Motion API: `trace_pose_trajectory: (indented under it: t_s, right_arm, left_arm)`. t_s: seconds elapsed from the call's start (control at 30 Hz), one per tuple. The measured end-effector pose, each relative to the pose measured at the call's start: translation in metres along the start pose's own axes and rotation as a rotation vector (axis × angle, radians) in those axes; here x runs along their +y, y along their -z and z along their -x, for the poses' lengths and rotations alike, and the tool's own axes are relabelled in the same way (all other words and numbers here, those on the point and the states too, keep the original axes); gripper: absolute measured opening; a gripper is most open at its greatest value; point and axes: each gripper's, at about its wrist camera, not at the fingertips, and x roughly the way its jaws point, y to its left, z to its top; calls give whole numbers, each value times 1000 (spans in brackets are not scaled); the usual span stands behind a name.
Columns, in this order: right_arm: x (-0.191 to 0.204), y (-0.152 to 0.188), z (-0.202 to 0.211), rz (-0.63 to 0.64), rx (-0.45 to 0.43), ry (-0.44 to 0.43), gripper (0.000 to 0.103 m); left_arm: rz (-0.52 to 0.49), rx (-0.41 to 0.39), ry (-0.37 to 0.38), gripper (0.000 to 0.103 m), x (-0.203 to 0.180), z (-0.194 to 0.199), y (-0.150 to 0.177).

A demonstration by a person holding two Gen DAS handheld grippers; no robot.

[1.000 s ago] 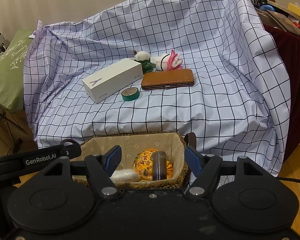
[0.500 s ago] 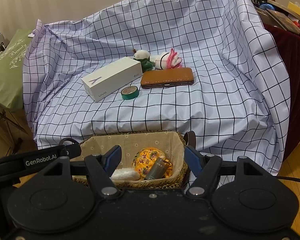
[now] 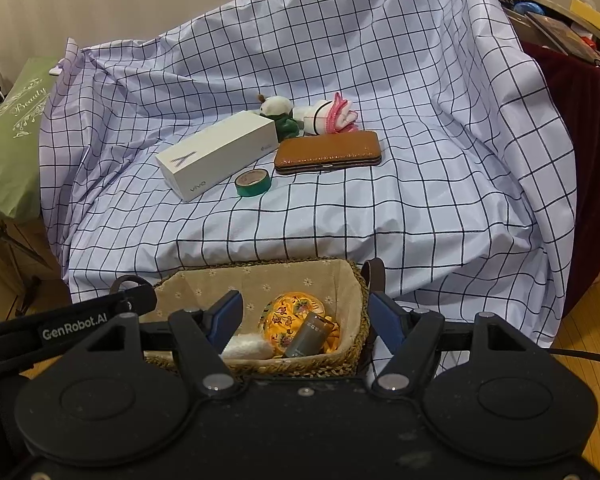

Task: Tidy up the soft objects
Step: 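Move both grippers back from the basket toward the items on the sheet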

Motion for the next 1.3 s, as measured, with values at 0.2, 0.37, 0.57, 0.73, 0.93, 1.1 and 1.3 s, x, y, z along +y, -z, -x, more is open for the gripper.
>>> trace_pose_trajectory:
  t_s: [0.2, 0.37, 0.57, 0.73, 0.93, 1.1, 1.3]
  right_arm:
    - [-1, 0, -2, -6, 5, 4, 70]
    - [-3, 0, -2, -10, 9, 8, 70]
    - [-7, -1, -5, -22, 12, 19, 71]
    - [-11, -5, -12, -40, 25, 33, 71]
    - [-15, -13, -21, -49, 39, 49, 73]
    - [-18, -20, -31, -52, 61, 63, 74]
    - [-20, -32, -48, -48, 90, 79, 74]
  left_arm:
    - [-10, 6, -2, 70, -2, -1, 0]
    - [-17, 8, -7, 70, -3, -2, 1]
    - [-38, 0, -16, 76, -7, -3, -1]
    - [-70, -15, -32, 76, -11, -3, -6]
    - [-121, -22, -47, 77, -18, -6, -11]
    - [-157, -12, -45, 84, -23, -13, -15]
    - [-183, 20, -34, 84, -26, -26, -24]
